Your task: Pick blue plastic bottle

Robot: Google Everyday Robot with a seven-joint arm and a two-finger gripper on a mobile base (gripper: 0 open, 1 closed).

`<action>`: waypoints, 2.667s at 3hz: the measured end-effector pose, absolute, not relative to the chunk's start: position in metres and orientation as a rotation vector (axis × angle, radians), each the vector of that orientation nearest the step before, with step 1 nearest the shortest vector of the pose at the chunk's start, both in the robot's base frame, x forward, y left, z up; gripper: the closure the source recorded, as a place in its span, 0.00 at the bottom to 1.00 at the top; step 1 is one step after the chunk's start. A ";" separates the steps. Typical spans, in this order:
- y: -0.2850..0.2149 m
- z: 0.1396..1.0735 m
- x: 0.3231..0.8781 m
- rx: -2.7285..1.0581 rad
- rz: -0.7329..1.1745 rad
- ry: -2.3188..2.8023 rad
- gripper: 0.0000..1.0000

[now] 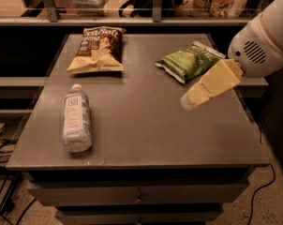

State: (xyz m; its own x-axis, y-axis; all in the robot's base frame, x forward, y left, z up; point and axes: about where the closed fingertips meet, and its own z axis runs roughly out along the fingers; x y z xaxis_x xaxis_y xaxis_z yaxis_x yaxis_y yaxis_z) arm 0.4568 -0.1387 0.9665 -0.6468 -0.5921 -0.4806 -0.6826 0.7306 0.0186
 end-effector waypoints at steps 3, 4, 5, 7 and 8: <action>0.006 0.974 0.446 -1.172 0.495 2.357 0.00; 0.067 0.966 0.445 -1.234 0.604 2.335 0.00; 0.071 0.965 0.443 -1.235 0.618 2.330 0.00; 0.132 0.932 0.451 -1.137 0.779 2.333 0.00; 0.159 0.913 0.459 -1.100 0.741 2.387 0.00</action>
Offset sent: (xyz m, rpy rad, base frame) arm -0.0131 0.1523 0.0069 0.1704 0.0386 0.1933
